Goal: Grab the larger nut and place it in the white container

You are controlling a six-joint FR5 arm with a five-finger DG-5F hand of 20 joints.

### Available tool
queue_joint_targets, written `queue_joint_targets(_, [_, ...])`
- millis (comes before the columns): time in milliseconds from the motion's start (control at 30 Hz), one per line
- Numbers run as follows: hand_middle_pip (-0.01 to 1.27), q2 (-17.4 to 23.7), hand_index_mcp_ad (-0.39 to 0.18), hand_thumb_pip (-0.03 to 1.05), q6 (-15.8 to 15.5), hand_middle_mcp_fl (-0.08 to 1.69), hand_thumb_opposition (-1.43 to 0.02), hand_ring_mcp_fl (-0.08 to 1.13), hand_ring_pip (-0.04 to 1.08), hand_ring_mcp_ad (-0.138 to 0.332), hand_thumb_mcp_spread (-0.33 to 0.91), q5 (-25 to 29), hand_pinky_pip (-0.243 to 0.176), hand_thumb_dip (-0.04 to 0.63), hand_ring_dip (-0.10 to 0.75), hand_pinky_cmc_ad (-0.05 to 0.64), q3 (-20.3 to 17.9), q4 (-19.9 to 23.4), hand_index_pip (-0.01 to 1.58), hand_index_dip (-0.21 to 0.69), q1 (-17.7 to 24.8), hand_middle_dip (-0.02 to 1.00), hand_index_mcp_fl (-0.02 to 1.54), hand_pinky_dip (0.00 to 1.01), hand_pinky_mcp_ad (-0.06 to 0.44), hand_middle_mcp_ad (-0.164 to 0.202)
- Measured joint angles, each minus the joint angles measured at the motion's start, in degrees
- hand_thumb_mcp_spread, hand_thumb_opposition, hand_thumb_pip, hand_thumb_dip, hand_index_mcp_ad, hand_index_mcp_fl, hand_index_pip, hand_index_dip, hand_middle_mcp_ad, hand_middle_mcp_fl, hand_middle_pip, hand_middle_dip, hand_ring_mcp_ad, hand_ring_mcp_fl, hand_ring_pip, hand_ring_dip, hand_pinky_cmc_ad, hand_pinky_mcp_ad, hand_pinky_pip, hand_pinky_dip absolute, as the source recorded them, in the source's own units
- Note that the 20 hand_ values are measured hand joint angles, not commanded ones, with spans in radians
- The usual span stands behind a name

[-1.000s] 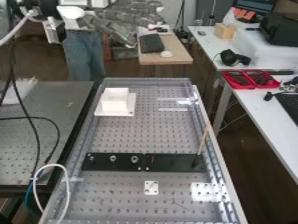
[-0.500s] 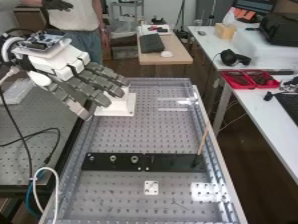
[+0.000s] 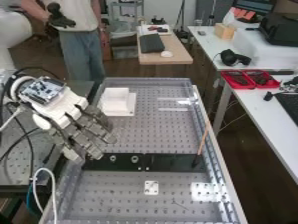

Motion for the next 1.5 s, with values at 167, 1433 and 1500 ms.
queue_joint_targets(167, [0.13,-3.9,-0.143,0.70,0.3,0.00,-0.86,0.00,0.09,0.161,0.32,0.6,-0.106,0.175,0.119,0.347,-1.3,5.6,1.47,0.017,-0.2,0.22,0.02,0.58,0.312,0.068])
queue_joint_targets(1433, [0.13,-19.9,-0.154,0.73,-5.4,0.00,-0.86,0.00,0.18,0.162,0.33,-5.1,-0.106,0.190,0.117,0.344,-0.8,22.9,1.56,0.045,-4.4,0.21,0.01,0.61,0.314,0.068])
queue_joint_targets(1500, [0.13,-20.1,-0.154,0.80,-5.1,0.00,-0.86,0.00,0.18,0.159,0.33,-4.7,-0.106,0.190,0.120,0.344,-0.9,23.2,1.56,0.045,-4.2,0.22,0.01,0.62,0.314,0.068])
